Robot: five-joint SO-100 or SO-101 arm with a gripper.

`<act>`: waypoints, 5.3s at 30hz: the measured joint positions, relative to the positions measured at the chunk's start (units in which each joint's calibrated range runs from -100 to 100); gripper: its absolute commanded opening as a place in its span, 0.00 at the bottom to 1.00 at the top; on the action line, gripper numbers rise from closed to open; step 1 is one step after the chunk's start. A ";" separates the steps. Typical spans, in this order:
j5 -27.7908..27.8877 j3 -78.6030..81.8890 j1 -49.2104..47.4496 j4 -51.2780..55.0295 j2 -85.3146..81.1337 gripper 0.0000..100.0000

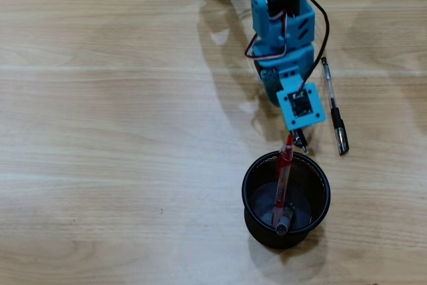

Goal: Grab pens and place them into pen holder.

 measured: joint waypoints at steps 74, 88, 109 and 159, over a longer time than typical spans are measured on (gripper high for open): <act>5.25 -5.50 9.92 -95.50 19.34 0.12; 8.26 5.50 5.14 -95.33 8.40 0.02; 21.61 26.54 -8.57 -25.35 -36.05 0.02; 2.08 23.61 -16.42 -22.06 -17.81 0.02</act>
